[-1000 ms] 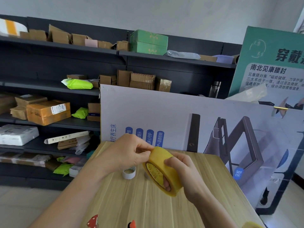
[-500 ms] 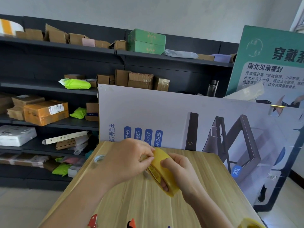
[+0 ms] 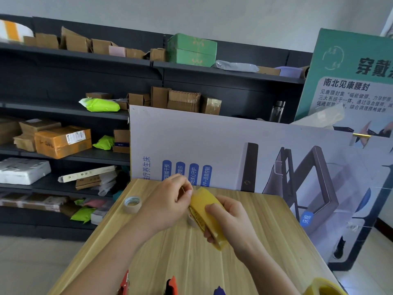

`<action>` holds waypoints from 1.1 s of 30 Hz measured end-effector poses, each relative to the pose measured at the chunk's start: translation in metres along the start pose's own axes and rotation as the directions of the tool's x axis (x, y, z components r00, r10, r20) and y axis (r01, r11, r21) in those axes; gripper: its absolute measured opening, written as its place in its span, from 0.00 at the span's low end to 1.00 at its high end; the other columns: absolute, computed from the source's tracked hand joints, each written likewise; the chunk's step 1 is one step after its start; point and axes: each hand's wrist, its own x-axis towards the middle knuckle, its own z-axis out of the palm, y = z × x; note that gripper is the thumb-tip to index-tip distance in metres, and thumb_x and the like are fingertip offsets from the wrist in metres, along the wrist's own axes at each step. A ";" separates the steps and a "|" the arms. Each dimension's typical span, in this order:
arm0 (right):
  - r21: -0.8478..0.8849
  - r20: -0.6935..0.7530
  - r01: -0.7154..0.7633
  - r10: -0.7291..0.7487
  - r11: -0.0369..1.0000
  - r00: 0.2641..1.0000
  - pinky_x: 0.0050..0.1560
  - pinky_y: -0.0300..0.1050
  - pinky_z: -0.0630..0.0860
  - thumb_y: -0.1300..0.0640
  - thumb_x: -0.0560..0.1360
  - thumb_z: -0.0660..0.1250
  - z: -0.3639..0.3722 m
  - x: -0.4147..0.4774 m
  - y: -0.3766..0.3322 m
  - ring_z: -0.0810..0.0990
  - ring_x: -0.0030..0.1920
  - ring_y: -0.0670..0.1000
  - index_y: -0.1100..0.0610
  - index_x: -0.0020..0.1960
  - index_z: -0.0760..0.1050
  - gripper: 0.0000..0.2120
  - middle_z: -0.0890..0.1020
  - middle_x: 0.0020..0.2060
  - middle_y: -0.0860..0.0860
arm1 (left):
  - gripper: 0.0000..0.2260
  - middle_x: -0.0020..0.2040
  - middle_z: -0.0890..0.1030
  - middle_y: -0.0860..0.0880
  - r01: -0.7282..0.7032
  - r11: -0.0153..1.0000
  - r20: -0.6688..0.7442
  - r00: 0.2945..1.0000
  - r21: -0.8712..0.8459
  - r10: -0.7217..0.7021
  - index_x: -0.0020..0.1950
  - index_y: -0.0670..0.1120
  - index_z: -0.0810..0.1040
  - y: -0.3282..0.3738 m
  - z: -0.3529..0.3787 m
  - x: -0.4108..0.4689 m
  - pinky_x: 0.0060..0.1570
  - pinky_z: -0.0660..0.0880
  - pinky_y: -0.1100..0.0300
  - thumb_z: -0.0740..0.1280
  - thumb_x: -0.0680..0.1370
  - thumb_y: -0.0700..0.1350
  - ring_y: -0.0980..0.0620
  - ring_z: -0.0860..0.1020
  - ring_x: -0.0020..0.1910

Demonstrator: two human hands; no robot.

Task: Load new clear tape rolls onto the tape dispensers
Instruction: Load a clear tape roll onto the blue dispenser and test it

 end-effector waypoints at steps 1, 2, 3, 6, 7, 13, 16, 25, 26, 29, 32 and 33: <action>-0.006 0.002 0.001 -0.001 1.000 1.000 0.29 0.45 0.77 0.63 0.77 0.62 0.000 -0.001 0.000 0.78 0.27 0.52 0.63 0.49 0.77 0.06 0.80 0.33 0.59 | 0.06 0.37 0.76 0.54 0.055 0.997 0.010 0.998 -0.059 -0.055 0.41 0.46 0.75 -0.002 0.001 0.001 0.34 0.68 0.72 0.64 0.78 0.41 0.62 0.73 0.34; -0.011 0.003 0.004 -0.004 1.000 1.000 0.29 0.45 0.77 0.63 0.77 0.62 0.000 -0.001 0.001 0.79 0.27 0.52 0.62 0.50 0.77 0.06 0.80 0.34 0.59 | 0.06 0.36 0.76 0.53 0.113 0.985 0.026 0.994 -0.127 -0.111 0.42 0.46 0.76 -0.005 0.003 0.001 0.33 0.70 0.71 0.64 0.78 0.41 0.60 0.74 0.33; -0.013 0.004 0.007 -0.007 1.000 1.000 0.29 0.44 0.77 0.62 0.77 0.62 0.000 -0.002 0.002 0.79 0.27 0.51 0.62 0.50 0.77 0.06 0.80 0.35 0.58 | 0.06 0.35 0.77 0.52 0.173 0.962 0.047 0.985 -0.210 -0.167 0.41 0.46 0.76 -0.006 0.004 0.001 0.33 0.72 0.69 0.64 0.78 0.41 0.59 0.75 0.33; -0.006 0.007 0.012 -0.012 1.000 1.000 0.30 0.44 0.78 0.57 0.74 0.64 -0.001 -0.003 0.006 0.79 0.28 0.52 0.60 0.49 0.77 0.08 0.80 0.35 0.58 | 0.06 0.34 0.79 0.48 0.270 0.852 0.110 0.963 -0.448 -0.248 0.42 0.44 0.79 -0.009 0.007 -0.001 0.35 0.77 0.65 0.65 0.79 0.40 0.53 0.78 0.35; -0.008 0.005 0.014 -0.014 1.000 1.000 0.30 0.45 0.78 0.56 0.73 0.64 -0.002 -0.003 0.007 0.80 0.28 0.52 0.61 0.49 0.77 0.09 0.80 0.35 0.58 | 0.05 0.36 0.80 0.47 0.273 0.822 0.133 0.962 -0.500 -0.239 0.44 0.44 0.80 -0.009 0.008 -0.002 0.37 0.77 0.63 0.66 0.78 0.42 0.51 0.78 0.36; -0.066 0.032 0.057 -0.055 0.996 0.998 0.34 0.46 0.80 0.58 0.75 0.65 -0.007 -0.005 0.023 0.81 0.31 0.52 0.61 0.50 0.76 0.07 0.79 0.37 0.58 | 0.05 0.38 0.77 0.52 0.188 0.891 0.078 0.982 -0.414 -0.171 0.39 0.48 0.78 -0.012 0.025 -0.006 0.38 0.76 0.59 0.70 0.75 0.42 0.53 0.75 0.36; -0.185 0.011 0.074 -0.074 0.980 0.997 0.36 0.47 0.82 0.57 0.75 0.66 -0.009 -0.004 0.035 0.82 0.34 0.54 0.57 0.50 0.76 0.06 0.80 0.39 0.61 | 0.06 0.35 0.76 0.48 0.298 0.783 0.137 0.954 -0.545 -0.268 0.39 0.45 0.77 -0.013 0.038 -0.010 0.34 0.75 0.62 0.68 0.76 0.41 0.52 0.75 0.34; -0.717 0.011 0.207 -0.285 0.666 0.958 0.30 0.38 0.70 0.45 0.76 0.63 -0.017 -0.014 0.088 0.73 0.30 0.45 0.51 0.50 0.73 0.11 0.75 0.32 0.43 | 0.21 0.48 0.84 0.46 0.608 0.317 0.462 0.776 -0.728 -0.429 0.56 0.46 0.78 -0.011 0.095 -0.041 0.44 0.80 0.50 0.76 0.66 0.50 0.46 0.84 0.46; -0.735 0.024 0.205 -0.278 0.646 0.960 0.30 0.36 0.70 0.44 0.76 0.63 -0.017 -0.016 0.095 0.73 0.30 0.44 0.50 0.53 0.73 0.11 0.76 0.33 0.42 | 0.18 0.46 0.85 0.46 0.632 0.308 0.478 0.756 -0.711 -0.447 0.54 0.46 0.80 -0.011 0.102 -0.043 0.42 0.80 0.52 0.76 0.67 0.49 0.47 0.84 0.46; -0.780 0.052 0.163 -0.198 0.604 0.979 0.37 0.43 0.76 0.41 0.74 0.64 -0.021 -0.021 0.120 0.78 0.36 0.46 0.50 0.54 0.73 0.15 0.80 0.38 0.44 | 0.11 0.45 0.86 0.44 0.702 0.266 0.525 0.685 -0.660 -0.505 0.52 0.44 0.82 -0.018 0.118 -0.051 0.39 0.79 0.55 0.74 0.71 0.43 0.47 0.84 0.42; -0.701 0.047 0.059 -0.037 0.711 0.998 0.42 0.43 0.78 0.40 0.71 0.66 -0.029 -0.025 0.138 0.79 0.40 0.44 0.49 0.54 0.78 0.17 0.82 0.41 0.43 | 0.10 0.45 0.85 0.42 0.779 0.209 0.598 0.597 -0.592 -0.534 0.52 0.45 0.82 -0.032 0.136 -0.064 0.35 0.79 0.56 0.73 0.71 0.41 0.46 0.84 0.42; -0.642 0.003 -0.011 0.018 0.767 1.000 0.43 0.40 0.78 0.39 0.71 0.67 -0.031 -0.027 0.144 0.80 0.41 0.43 0.48 0.54 0.79 0.17 0.83 0.42 0.42 | 0.11 0.46 0.85 0.42 0.805 0.191 0.628 0.565 -0.561 -0.536 0.53 0.45 0.82 -0.038 0.142 -0.069 0.34 0.79 0.56 0.73 0.71 0.41 0.45 0.83 0.42</action>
